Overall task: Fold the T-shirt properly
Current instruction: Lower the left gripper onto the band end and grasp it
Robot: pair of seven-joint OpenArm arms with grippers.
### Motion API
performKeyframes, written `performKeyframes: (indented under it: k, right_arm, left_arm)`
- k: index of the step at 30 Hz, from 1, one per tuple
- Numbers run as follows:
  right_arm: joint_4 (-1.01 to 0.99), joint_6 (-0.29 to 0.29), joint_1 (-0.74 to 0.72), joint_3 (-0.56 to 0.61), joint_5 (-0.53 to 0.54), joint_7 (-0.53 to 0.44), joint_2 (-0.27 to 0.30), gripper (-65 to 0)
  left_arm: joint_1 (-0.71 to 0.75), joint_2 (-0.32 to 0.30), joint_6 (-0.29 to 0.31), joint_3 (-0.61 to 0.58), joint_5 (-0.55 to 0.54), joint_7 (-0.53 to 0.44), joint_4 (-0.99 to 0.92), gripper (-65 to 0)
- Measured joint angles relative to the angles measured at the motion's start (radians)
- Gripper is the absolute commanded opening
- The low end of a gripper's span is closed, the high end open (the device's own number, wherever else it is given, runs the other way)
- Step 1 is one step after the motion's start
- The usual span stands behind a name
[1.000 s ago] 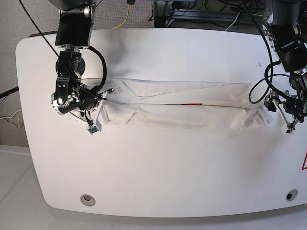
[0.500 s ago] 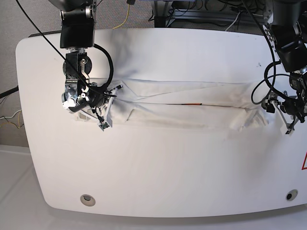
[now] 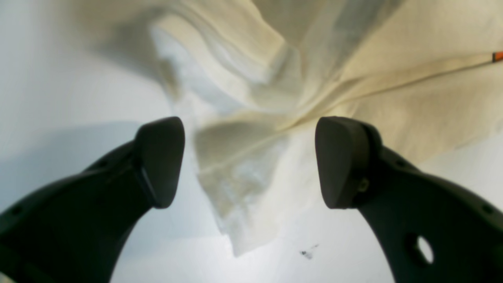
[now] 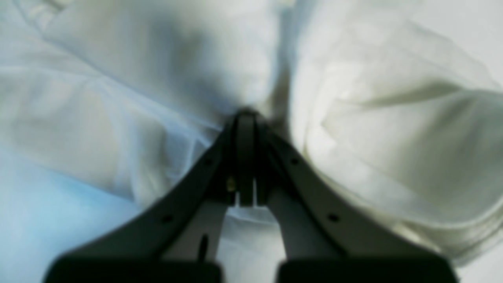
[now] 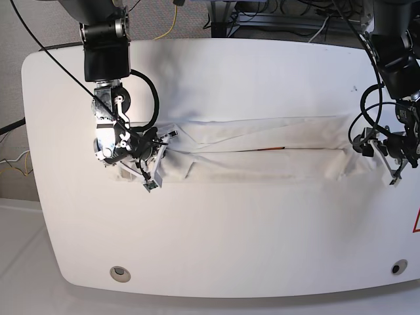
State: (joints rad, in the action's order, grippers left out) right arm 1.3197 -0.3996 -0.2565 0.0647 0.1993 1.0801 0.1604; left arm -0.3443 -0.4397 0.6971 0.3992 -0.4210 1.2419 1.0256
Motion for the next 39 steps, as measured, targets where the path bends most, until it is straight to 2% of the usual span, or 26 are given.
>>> performKeyframes:
  k: [18,26,39]
  right_arm:
    - [-0.052,-0.004,-0.011,-0.001,0.026,-0.056,0.000,-65.0]
    - [-0.052,-0.004,-0.011,-0.001,0.027,-0.060,0.000,-65.0]
    - [-0.052,-0.008,-0.011,-0.001,0.025,-0.059,0.000,-65.0]
  left_arm:
    - [0.003,-0.080,0.000,0.000,0.000,-0.001,-0.028,-15.3]
    - [0.003,-0.119,0.000,0.039,0.001,0.000,-0.028,-15.3]
    - [0.071,-0.078,0.000,0.039,-0.027,-0.001,-0.029,-15.3]
